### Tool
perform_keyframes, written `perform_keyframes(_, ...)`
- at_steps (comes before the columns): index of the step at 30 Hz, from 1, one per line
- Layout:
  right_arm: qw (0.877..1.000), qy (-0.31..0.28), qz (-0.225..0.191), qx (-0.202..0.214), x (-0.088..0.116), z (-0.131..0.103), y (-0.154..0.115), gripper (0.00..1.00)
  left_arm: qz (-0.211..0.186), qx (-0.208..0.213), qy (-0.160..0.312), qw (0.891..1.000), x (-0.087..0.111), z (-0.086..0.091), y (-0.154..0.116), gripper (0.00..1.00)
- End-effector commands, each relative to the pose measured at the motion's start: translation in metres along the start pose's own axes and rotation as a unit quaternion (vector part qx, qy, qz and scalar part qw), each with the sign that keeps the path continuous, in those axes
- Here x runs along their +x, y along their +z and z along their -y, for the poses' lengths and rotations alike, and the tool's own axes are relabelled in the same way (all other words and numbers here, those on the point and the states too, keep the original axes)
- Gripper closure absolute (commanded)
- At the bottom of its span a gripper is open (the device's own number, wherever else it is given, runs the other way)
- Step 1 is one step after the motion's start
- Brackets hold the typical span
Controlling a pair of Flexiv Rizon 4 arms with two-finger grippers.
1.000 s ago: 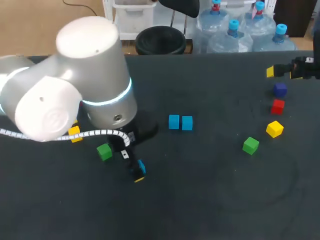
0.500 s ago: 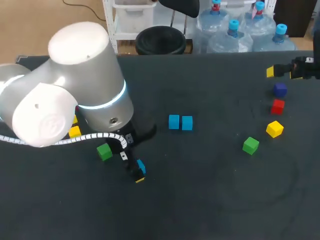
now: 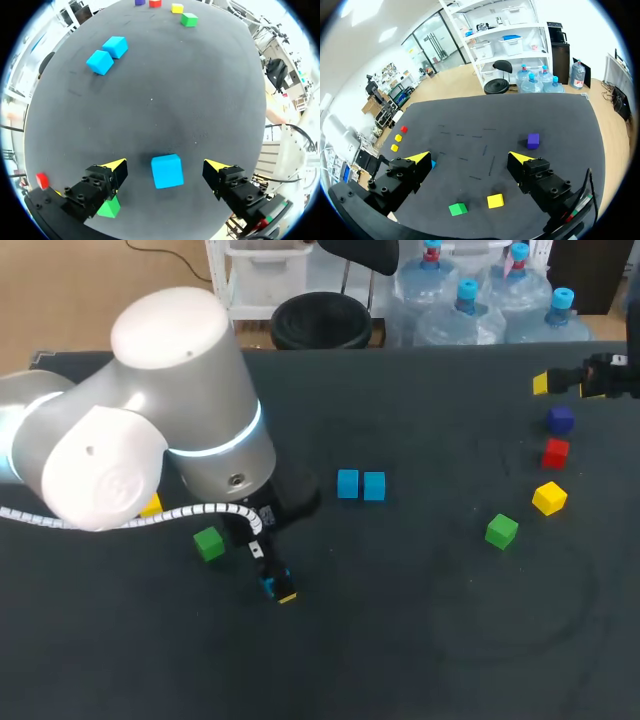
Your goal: Place the blue cubes, place green cubes on the blue cubes, place the yellow cubes on the green cubes, then place the red cubes on the yellow cubes, and place purple cube on the red cubes.
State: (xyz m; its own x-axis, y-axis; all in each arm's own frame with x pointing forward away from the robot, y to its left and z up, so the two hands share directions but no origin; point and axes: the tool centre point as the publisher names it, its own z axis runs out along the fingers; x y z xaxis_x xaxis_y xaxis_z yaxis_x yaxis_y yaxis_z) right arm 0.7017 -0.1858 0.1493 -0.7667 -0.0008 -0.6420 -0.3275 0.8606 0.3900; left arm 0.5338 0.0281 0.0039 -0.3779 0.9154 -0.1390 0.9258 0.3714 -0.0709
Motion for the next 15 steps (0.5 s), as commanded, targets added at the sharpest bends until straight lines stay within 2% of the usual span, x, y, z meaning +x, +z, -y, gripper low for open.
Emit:
perform_keyframes(1, 1.0, 0.0, 0.0, 0.001, 0.0001, -0.0003, -0.0005, 0.0, -0.001, 0.002, 0.001, 1.0, -0.0014, -0.0022, 0.0016, 0.0)
perform_keyframes(3, 1.0, 0.0, 0.0, 0.001, 0.0001, -0.0003, -0.0005, 0.0, 0.0, 0.002, 0.002, 1.0, -0.0016, -0.0023, 0.0017, 0.06)
perform_keyframes(7, 1.0, 0.0, 0.0, 0.001, 0.0001, -0.0003, -0.0005, 0.0, -0.002, 0.004, 0.003, 1.0, -0.002, -0.0026, 0.0033, 0.33)
perform_keyframes(8, 1.0, 0.0, 0.0, 0.001, 0.0001, -0.0003, -0.0005, 0.0, -0.002, 0.004, 0.003, 1.0, -0.0019, -0.0027, 0.0037, 0.47)
perform_keyframes(9, 1.0, 0.0, 0.0, 0.001, 0.0001, -0.0003, -0.0005, 0.0, -0.003, 0.004, 0.003, 1.0, -0.0018, -0.0027, 0.0039, 0.54)
perform_keyframes(10, 1.0, 0.0, 0.0, 0.001, 0.0001, -0.0003, -0.0005, 0.0, -0.003, 0.005, 0.003, 1.0, -0.0018, -0.0027, 0.004, 0.67)
perform_keyframes(11, 1.0, 0.0, 0.0, 0.001, 0.0001, -0.0003, -0.0005, 0.0, -0.004, 0.005, 0.003, 1.0, -0.0018, -0.0028, 0.0041, 0.73)
perform_keyframes(14, 1.0, 0.0, 0.0, 0.001, 0.0001, -0.0003, -0.0005, 0.0, -0.007, 0.008, 0.006, 1.0, -0.0019, -0.0029, 0.0047, 0.78)
perform_keyframes(15, 1.0, 0.0, 0.0, 0.001, 0.0001, -0.0003, -0.0005, 0.0, -0.008, 0.008, 0.006, 1.0, -0.0018, -0.0029, 0.0048, 0.86)
